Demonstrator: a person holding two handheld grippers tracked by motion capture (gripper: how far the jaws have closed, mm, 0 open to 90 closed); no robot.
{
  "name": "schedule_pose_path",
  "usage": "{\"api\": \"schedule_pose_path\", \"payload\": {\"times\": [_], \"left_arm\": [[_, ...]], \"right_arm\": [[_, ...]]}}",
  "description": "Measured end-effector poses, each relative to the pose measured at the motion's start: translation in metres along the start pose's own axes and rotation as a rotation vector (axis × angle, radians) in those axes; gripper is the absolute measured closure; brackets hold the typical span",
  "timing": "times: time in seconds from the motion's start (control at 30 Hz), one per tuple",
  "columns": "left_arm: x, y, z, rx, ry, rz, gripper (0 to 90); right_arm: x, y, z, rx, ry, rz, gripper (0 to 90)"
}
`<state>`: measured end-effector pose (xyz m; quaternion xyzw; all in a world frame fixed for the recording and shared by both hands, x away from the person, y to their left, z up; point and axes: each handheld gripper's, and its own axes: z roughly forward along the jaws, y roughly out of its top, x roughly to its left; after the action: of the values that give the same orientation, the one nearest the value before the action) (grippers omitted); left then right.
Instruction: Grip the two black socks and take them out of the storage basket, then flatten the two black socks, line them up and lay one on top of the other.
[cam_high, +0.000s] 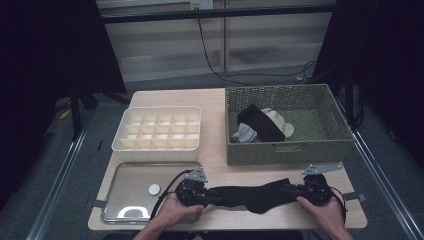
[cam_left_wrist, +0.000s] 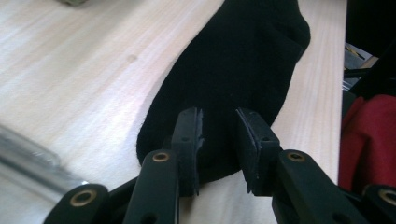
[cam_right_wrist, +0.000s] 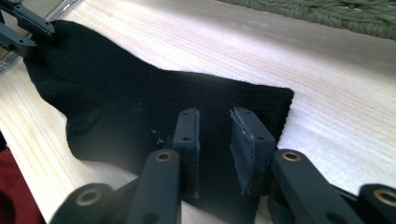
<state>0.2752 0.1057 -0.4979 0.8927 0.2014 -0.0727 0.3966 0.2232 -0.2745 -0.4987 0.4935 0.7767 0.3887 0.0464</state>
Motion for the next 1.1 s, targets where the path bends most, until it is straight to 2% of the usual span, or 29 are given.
{"api": "schedule_pose_path", "payload": {"times": [0.13, 0.2, 0.3, 0.37, 0.53, 0.63, 0.67, 0.7, 0.77, 0.87, 1.03, 1.1], "left_arm": [[-0.002, 0.0, 0.001, 0.003, -0.004, -0.001, 69.8], [-0.001, 0.001, 0.0, 0.009, -0.005, -0.006, 69.9], [-0.001, 0.001, 0.001, -0.008, 0.001, -0.006, 68.4], [-0.003, 0.002, 0.0, -0.024, -0.007, -0.009, 61.2], [0.001, 0.004, -0.006, -0.054, 0.001, -0.025, 53.6], [0.004, 0.003, -0.013, -0.079, 0.014, -0.045, 47.4], [0.005, 0.003, -0.015, -0.078, 0.021, -0.05, 46.4], [0.007, 0.003, -0.018, -0.096, 0.023, -0.069, 44.7], [0.01, 0.002, -0.023, -0.113, 0.037, -0.081, 41.9], [0.011, -0.001, -0.032, -0.145, 0.047, -0.101, 40.2], [0.015, -0.008, -0.051, -0.164, 0.088, -0.116, 38.4], [0.017, -0.014, -0.06, -0.168, 0.104, -0.126, 38.1]], "right_arm": [[-0.002, -0.003, -0.002, -0.013, 0.004, 0.005, 72.4], [-0.002, -0.004, -0.001, -0.023, 0.007, 0.013, 69.6], [-0.001, -0.004, 0.0, -0.031, 0.007, 0.018, 68.1], [-0.001, -0.004, -0.001, -0.032, 0.021, 0.033, 64.9], [0.003, 0.0, -0.001, -0.052, 0.029, 0.034, 61.2], [0.005, 0.001, -0.002, -0.082, 0.037, 0.026, 59.5], [0.006, 0.002, -0.003, -0.096, 0.048, 0.038, 59.2], [0.007, 0.003, -0.004, -0.106, 0.051, 0.028, 61.0], [0.01, 0.005, -0.008, -0.137, 0.022, 0.009, 60.0], [0.011, 0.009, -0.011, -0.163, 0.015, 0.014, 55.7], [0.016, 0.013, -0.01, -0.15, -0.027, -0.019, 56.5], [0.017, 0.016, -0.012, -0.156, -0.014, -0.004, 55.9]]}}
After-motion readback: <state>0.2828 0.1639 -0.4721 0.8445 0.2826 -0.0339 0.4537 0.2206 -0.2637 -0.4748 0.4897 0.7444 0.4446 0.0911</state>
